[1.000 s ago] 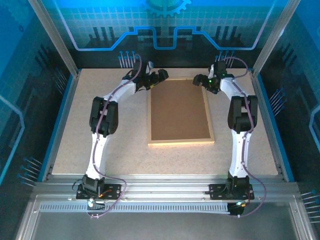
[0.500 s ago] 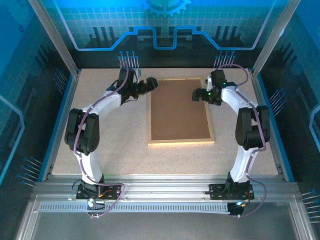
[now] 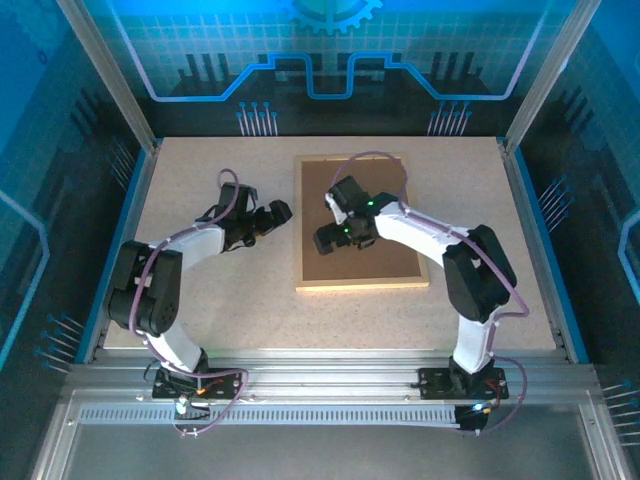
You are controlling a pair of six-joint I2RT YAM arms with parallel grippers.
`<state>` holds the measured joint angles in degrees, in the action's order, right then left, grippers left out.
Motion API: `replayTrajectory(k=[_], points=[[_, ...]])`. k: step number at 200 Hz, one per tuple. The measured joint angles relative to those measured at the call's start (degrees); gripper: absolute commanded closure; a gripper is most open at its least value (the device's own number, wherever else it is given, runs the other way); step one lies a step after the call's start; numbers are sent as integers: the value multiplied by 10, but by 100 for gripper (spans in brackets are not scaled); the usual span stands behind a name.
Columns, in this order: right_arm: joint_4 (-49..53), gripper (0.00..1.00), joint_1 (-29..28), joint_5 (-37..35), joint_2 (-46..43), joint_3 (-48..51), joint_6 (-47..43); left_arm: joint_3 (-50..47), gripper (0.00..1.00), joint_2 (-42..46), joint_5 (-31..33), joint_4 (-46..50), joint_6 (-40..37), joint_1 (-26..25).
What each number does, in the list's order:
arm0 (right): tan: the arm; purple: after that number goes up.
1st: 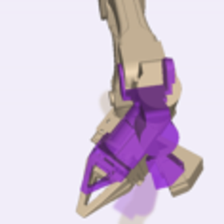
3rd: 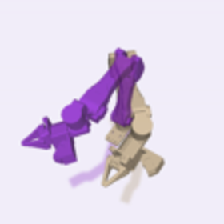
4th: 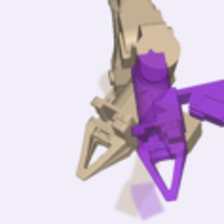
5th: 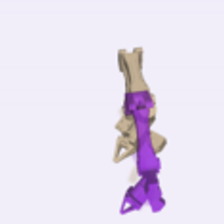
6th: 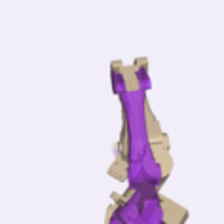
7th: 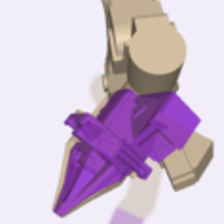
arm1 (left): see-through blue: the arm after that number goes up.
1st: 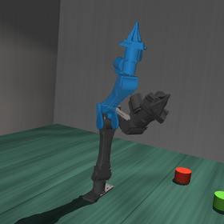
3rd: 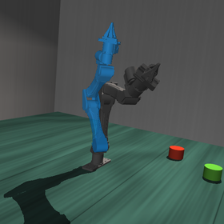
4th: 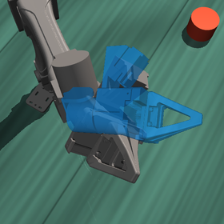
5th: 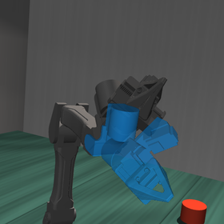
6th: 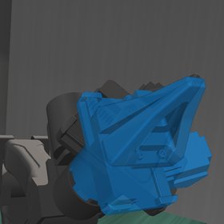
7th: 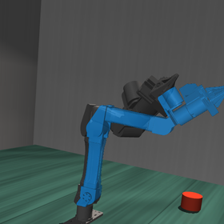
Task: Put the photo into the frame
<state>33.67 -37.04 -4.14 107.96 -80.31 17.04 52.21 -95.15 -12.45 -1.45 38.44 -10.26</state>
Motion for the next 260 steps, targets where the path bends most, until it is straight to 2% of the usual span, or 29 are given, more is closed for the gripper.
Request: replayTrajectory(k=[40, 78, 159, 201, 233, 260], points=[[15, 0, -14, -41, 65, -20, 1, -22, 1, 13, 3, -17, 7, 8], [26, 0, -16, -73, 80, -38, 9, -26, 1, 15, 2, -19, 7, 13], [28, 0, -8, -49, 80, -41, 16, -25, 1, 15, 0, -18, 9, 9], [9, 0, 43, -3, 4, 19, 36, -12, 1, 9, 7, 5, 4, -28], [15, 0, 106, -1, -80, 75, 44, -9, 1, -7, 9, 12, 4, -53], [32, 0, 121, -3, -130, 133, 54, -5, 1, -22, 9, 13, 5, -64]])
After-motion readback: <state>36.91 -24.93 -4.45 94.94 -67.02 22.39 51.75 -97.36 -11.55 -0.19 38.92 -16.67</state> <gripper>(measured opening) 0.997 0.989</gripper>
